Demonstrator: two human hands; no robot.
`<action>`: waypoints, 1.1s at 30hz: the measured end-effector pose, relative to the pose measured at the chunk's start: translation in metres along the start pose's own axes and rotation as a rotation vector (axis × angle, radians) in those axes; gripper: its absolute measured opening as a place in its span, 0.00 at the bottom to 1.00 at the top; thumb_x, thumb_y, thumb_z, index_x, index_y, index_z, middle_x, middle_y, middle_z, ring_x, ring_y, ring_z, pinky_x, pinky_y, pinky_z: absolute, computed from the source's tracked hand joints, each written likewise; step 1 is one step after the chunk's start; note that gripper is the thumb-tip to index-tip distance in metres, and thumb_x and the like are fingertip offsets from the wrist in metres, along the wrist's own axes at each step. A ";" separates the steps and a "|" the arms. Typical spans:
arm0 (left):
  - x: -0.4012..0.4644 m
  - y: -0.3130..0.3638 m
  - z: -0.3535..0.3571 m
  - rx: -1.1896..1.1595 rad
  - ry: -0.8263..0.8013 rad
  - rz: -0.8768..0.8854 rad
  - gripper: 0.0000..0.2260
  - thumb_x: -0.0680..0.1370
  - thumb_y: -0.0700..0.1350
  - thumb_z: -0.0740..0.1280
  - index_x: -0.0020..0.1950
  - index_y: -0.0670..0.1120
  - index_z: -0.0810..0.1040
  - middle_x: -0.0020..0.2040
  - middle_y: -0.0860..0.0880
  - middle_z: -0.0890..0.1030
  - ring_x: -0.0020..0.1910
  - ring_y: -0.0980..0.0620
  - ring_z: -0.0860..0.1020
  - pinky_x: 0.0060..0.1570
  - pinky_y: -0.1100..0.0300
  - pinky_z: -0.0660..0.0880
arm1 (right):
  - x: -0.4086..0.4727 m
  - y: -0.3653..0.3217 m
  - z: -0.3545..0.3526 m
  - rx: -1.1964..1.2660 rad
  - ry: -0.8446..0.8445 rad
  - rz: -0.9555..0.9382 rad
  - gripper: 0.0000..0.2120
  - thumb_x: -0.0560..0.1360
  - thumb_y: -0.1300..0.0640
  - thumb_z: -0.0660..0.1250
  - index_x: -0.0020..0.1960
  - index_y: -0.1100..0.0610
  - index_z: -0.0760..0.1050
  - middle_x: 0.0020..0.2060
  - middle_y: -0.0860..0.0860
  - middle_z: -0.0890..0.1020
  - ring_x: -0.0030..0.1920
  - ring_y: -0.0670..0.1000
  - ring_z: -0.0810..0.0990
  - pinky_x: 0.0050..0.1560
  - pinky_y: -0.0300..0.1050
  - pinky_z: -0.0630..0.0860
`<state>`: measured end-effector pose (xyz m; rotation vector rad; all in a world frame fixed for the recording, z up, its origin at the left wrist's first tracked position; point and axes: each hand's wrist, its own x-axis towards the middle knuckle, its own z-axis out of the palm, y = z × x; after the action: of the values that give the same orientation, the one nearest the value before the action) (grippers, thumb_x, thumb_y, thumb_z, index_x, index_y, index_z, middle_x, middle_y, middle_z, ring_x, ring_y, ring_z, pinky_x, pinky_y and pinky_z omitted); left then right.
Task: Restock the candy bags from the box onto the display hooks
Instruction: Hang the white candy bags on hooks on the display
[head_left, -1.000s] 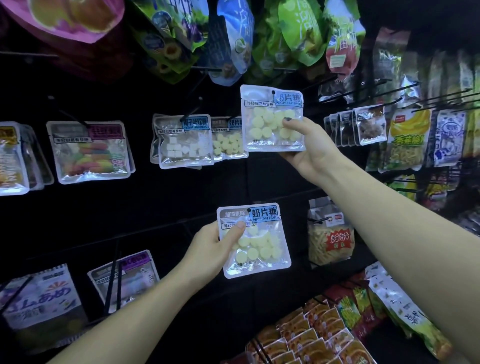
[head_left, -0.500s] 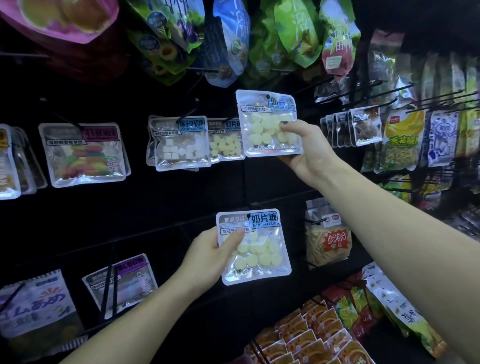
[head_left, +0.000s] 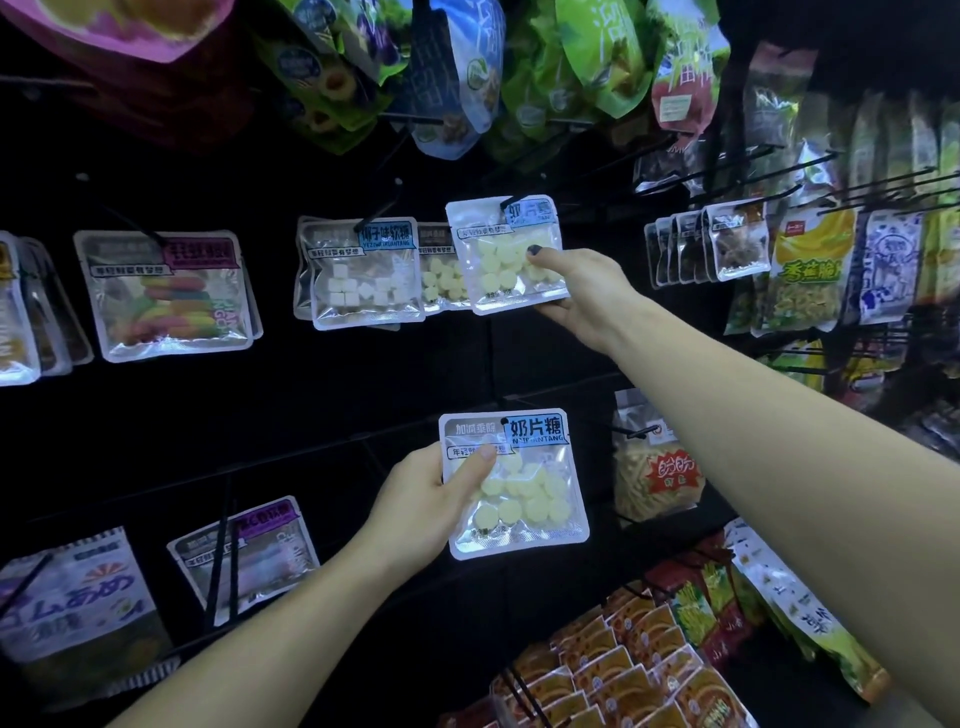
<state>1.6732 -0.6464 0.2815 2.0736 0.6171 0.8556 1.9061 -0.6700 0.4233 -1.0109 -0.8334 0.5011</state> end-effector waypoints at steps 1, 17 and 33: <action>0.000 0.000 0.000 0.007 -0.002 0.004 0.12 0.85 0.58 0.62 0.56 0.58 0.85 0.46 0.59 0.87 0.42 0.62 0.84 0.48 0.60 0.77 | 0.004 0.003 0.003 -0.001 0.011 0.006 0.16 0.75 0.59 0.76 0.60 0.62 0.77 0.54 0.58 0.87 0.53 0.57 0.88 0.56 0.53 0.84; 0.000 -0.004 0.004 -0.049 -0.013 0.009 0.14 0.84 0.58 0.62 0.53 0.56 0.85 0.48 0.58 0.88 0.49 0.59 0.86 0.59 0.50 0.80 | 0.061 0.044 0.050 -0.027 0.062 0.085 0.13 0.76 0.58 0.76 0.54 0.61 0.75 0.52 0.57 0.85 0.49 0.55 0.87 0.47 0.48 0.86; 0.000 0.011 -0.003 -0.159 0.053 -0.042 0.13 0.86 0.53 0.62 0.58 0.50 0.85 0.49 0.55 0.89 0.49 0.57 0.87 0.48 0.65 0.78 | -0.085 0.043 -0.018 -0.380 -0.211 0.297 0.23 0.80 0.39 0.67 0.56 0.60 0.79 0.53 0.59 0.86 0.51 0.56 0.86 0.57 0.50 0.83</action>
<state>1.6722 -0.6507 0.2918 1.8943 0.5994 0.9082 1.8700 -0.7200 0.3490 -1.4619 -0.9951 0.7284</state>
